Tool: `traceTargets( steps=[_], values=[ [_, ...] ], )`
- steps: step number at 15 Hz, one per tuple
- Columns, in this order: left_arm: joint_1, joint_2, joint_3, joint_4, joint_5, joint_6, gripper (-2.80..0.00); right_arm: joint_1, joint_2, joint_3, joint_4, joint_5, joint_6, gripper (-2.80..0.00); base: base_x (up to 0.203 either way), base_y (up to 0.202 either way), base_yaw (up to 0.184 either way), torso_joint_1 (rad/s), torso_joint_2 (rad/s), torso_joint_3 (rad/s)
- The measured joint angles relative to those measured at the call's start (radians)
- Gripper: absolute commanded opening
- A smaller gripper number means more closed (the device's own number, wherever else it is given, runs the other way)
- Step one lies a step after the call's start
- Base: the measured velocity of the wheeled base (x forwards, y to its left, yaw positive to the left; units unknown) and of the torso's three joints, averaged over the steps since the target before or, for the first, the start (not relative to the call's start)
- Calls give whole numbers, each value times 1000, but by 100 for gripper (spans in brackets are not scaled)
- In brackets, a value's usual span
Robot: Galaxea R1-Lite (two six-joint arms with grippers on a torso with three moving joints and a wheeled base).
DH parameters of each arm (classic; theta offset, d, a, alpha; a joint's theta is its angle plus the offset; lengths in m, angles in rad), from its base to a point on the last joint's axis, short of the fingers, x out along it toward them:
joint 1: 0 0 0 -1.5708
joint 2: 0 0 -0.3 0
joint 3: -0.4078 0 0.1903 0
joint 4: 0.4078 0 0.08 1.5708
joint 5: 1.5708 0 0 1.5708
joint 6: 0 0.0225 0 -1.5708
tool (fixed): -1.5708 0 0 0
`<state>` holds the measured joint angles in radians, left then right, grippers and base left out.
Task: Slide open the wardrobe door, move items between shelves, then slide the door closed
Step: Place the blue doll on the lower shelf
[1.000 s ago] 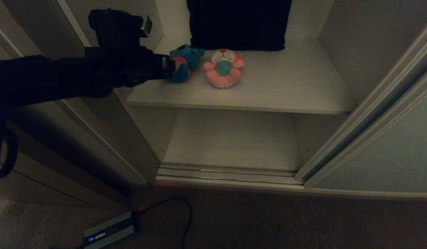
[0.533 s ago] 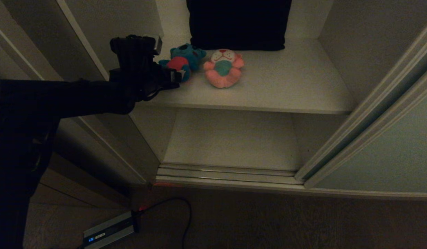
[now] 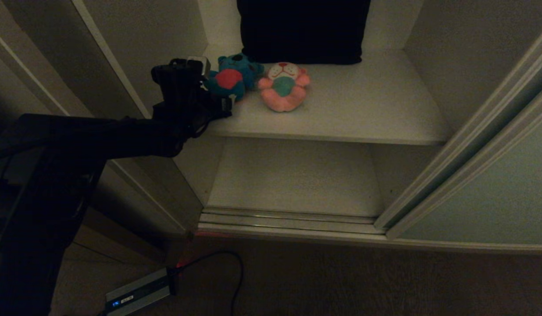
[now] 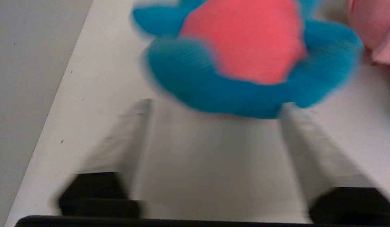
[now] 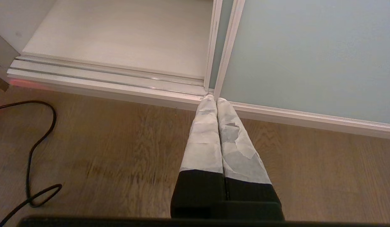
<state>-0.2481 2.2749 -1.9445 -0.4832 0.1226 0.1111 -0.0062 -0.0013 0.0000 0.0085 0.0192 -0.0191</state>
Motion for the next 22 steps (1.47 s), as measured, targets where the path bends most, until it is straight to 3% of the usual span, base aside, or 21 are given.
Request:
traceTargets(
  steps=[11,22],
  values=[
    [-5,-20,-1,-16,-14,-28,-280,0,0,0,0,0,0,-280,0,0,0,0,0,0],
    [-38,-179,4,106,-7,-148,-280,0,0,0,0,0,0,-280,0,0,0,0,0,0]
  ],
)
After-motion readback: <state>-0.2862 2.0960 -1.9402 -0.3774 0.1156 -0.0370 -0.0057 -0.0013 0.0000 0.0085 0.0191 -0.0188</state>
